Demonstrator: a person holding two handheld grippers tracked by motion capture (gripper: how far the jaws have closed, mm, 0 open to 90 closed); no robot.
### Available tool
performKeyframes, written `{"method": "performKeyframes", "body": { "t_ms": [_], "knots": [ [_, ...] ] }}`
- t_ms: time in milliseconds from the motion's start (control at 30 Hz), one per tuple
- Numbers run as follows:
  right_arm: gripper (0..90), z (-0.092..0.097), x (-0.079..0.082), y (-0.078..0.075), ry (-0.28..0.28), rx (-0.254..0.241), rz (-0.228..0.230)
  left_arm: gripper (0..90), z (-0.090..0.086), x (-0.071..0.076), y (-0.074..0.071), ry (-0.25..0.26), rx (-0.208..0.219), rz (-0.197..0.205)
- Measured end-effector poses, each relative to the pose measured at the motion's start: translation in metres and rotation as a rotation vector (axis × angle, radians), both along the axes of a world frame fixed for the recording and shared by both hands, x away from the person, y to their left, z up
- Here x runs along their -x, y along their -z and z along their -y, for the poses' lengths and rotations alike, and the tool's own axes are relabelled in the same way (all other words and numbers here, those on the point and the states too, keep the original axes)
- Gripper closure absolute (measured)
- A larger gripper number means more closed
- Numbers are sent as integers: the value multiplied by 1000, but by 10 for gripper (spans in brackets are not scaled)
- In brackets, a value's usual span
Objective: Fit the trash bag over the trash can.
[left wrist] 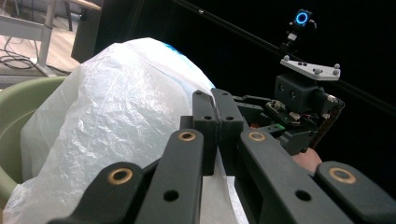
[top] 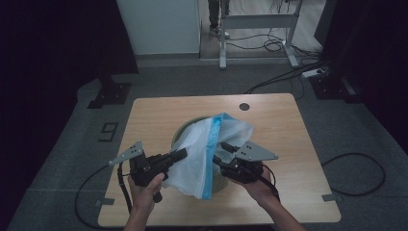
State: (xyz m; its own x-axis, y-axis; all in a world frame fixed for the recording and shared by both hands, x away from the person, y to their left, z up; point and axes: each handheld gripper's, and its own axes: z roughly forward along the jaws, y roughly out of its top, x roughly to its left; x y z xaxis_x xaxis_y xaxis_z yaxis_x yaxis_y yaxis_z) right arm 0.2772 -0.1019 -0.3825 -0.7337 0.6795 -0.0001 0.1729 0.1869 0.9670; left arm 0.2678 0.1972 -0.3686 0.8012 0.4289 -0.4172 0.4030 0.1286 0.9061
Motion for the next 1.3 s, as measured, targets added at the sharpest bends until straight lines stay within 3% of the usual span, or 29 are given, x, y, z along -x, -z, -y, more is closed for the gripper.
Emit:
{"method": "performKeyframes", "body": {
  "t_ms": [100, 367, 667, 1000, 1100, 1300],
  "knots": [
    [457, -2, -1, -2, 0, -2, -3, 893, 2, -1, 0, 7, -9, -1],
    [413, -8, -12, 0, 17, -26, -69, 891, 1, -1, 1, 15, -4, 0],
    [402, -1, -20, -4, 38, -68, -85, 887, -2, -1, 5, 26, -2, -5],
    [399, -6, -39, -16, 33, -113, -131, 892, 3, -2, 6, 78, -24, 1],
    [419, -8, -43, -15, 37, -116, -147, 893, 2, -3, 6, 84, -22, 1],
    [613, -9, -48, -12, 50, -138, -162, 893, -1, -4, 10, 91, -2, -4]
  ]
}}
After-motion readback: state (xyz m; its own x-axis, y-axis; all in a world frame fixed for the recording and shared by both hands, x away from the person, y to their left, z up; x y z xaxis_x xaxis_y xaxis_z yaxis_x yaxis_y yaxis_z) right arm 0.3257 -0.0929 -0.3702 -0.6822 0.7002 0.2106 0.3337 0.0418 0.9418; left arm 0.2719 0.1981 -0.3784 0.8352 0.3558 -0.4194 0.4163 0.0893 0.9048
